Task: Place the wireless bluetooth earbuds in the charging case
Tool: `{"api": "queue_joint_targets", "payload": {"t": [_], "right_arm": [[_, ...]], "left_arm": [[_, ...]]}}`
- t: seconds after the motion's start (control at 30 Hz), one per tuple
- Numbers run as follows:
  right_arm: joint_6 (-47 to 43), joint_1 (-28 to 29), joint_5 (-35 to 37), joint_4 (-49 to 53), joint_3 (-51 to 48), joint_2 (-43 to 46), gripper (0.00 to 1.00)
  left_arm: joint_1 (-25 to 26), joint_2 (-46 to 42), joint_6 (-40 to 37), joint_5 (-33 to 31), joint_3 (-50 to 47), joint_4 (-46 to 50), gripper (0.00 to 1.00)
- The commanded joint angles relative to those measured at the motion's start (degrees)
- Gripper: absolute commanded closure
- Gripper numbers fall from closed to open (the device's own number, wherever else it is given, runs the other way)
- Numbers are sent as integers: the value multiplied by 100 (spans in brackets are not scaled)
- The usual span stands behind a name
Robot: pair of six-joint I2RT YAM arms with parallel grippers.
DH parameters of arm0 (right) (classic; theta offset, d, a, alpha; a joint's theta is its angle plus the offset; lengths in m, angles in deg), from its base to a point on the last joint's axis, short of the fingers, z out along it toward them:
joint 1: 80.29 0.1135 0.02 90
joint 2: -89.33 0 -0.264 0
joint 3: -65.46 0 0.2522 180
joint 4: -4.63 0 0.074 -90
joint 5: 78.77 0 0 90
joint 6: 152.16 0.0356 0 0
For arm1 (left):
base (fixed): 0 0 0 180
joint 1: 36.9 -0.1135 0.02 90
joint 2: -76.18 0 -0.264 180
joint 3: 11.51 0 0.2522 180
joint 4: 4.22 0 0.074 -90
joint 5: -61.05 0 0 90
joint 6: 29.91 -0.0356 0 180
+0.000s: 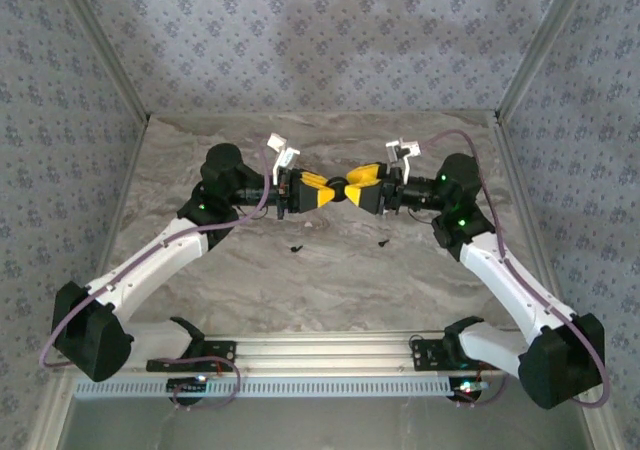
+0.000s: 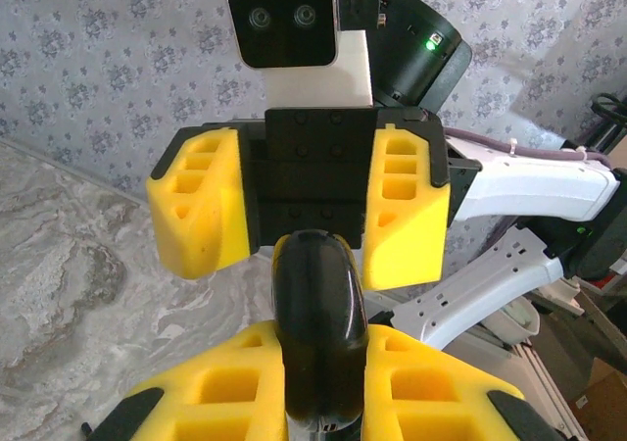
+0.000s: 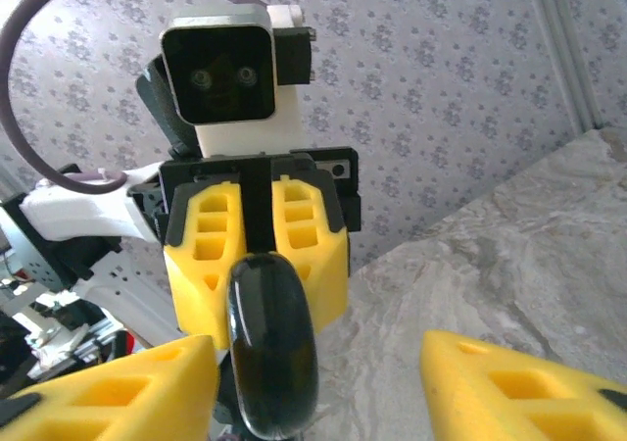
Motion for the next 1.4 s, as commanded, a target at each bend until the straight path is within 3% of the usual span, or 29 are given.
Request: {"api": "queue_joint_targets", "payload": {"t": [0.0,0.3,0.47,0.67,0.8,0.93,1.37], "right_arm": [[70,65,-252,-316,246,-40,49],[-130,116,-430,-107,299,-33,74],[-895,116,-413,847,430,126,80],[-2173,81,-325,2626,865,227,82],[-2941,55,-199,3658,1196,154,83],[-3470,53,-54,4262,1426,39,82],[-5048,205,589,5186,1618,-23,84]], "left_arm": [[54,-158,38,11,71,-268,85],[70,-163,-55,11,128,-132,85],[65,-189,-484,-18,257,470,73],[31,-251,-1445,-153,556,1755,55],[-6,-233,-2554,-399,986,3227,45],[-75,-198,-3339,-537,1290,4228,45],[-194,-196,-5398,-823,1565,5932,46]]}}
